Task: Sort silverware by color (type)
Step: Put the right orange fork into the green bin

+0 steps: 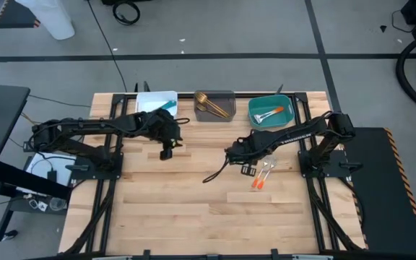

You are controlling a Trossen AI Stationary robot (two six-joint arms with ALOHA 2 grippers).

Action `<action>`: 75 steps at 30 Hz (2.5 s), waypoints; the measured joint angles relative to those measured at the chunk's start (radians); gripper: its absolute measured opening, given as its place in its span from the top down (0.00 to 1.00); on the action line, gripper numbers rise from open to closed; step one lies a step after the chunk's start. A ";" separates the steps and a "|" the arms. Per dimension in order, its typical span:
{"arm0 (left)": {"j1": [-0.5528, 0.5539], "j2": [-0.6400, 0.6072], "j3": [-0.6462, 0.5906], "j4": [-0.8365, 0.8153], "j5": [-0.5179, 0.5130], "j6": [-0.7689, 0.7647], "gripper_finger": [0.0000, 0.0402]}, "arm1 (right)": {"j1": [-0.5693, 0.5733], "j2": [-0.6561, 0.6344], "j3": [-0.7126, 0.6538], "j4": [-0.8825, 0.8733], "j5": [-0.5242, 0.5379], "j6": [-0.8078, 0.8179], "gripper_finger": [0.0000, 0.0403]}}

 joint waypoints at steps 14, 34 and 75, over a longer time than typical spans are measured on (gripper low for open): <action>0.000 0.000 0.000 -0.005 0.001 -0.066 0.69 | -0.005 0.000 -0.105 -0.067 -0.267 -0.100 0.71; 0.000 0.000 0.000 0.040 -0.009 -0.065 0.69 | 0.119 0.000 -0.320 0.066 -0.222 -0.406 0.71; 0.000 0.002 -0.001 -0.202 -0.010 -0.164 0.69 | 0.153 -0.005 -0.349 0.166 -0.249 -0.540 0.97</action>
